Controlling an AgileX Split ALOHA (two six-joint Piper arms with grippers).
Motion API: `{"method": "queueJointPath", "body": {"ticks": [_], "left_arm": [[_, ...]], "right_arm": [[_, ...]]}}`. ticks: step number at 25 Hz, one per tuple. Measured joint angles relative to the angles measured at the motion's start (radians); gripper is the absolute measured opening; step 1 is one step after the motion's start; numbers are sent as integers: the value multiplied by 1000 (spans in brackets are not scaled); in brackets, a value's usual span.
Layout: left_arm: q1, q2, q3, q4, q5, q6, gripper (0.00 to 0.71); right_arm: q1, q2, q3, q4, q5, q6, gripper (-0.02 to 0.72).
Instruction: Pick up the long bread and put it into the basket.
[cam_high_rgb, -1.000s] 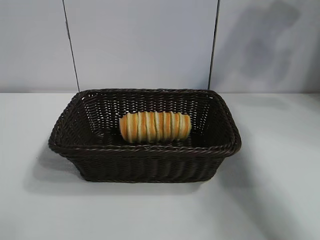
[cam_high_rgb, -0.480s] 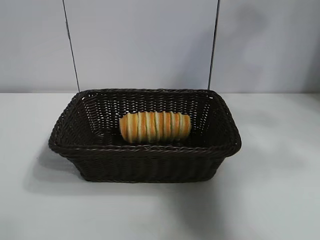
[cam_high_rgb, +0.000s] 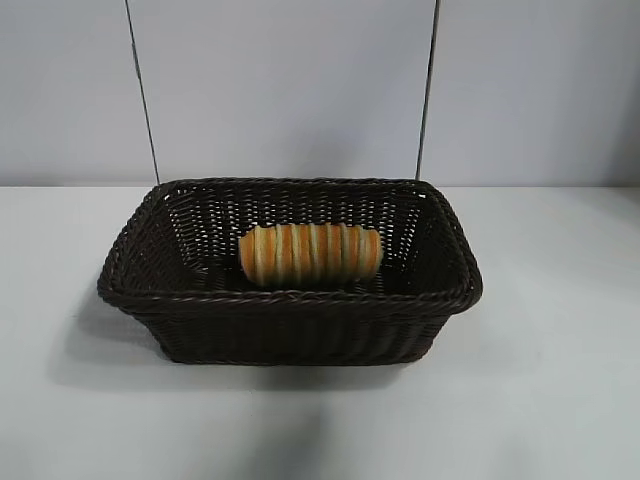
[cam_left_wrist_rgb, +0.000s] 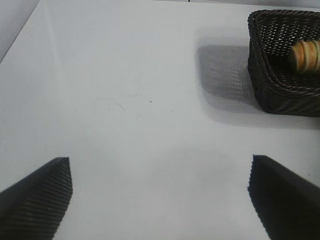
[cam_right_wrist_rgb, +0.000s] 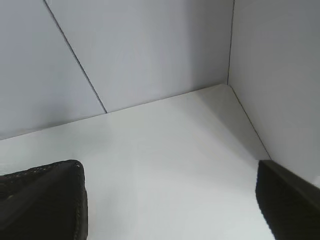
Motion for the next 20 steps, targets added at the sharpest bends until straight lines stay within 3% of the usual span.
{"method": "queueJointPath", "body": {"ticks": [5, 20], "left_arm": [[0, 0, 0, 0, 0, 0, 689], [0, 0, 0, 0, 0, 0, 689]], "right_arm": [[66, -146, 127, -19, 50, -1, 695], [72, -470, 399, -52, 65, 0, 695]]}}
